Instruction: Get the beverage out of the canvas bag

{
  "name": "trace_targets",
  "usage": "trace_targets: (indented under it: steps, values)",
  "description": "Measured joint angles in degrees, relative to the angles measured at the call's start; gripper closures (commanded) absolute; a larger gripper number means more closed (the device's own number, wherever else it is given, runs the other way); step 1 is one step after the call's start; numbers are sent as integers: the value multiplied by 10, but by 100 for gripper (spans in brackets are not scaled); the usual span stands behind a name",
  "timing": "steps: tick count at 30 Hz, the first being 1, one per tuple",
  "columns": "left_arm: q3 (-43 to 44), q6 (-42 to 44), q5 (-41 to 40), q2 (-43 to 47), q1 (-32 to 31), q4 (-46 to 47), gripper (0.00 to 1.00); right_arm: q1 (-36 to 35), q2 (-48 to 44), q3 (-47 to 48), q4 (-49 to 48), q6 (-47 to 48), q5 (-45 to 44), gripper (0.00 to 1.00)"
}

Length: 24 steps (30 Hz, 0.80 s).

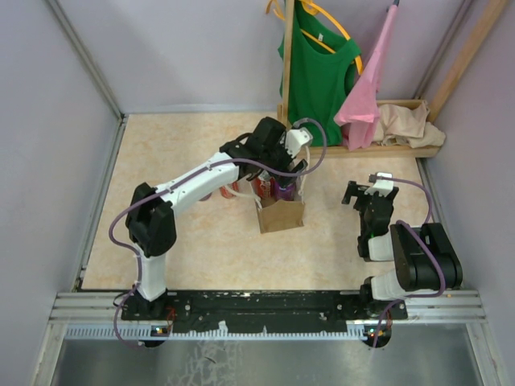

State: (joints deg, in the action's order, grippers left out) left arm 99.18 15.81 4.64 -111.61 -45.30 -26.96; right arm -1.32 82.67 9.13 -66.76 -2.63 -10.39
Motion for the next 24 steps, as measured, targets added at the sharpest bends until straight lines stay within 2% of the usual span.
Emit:
trace_targets:
  steps: [7, 24]
  values:
    - [5, -19, -2, -4, -3, -28, 8, 0, 0, 0, 0, 0, 0, 1]
    - [6, -42, -5, -20, -24, -56, 9, 0, 0, 0, 0, 0, 0, 1]
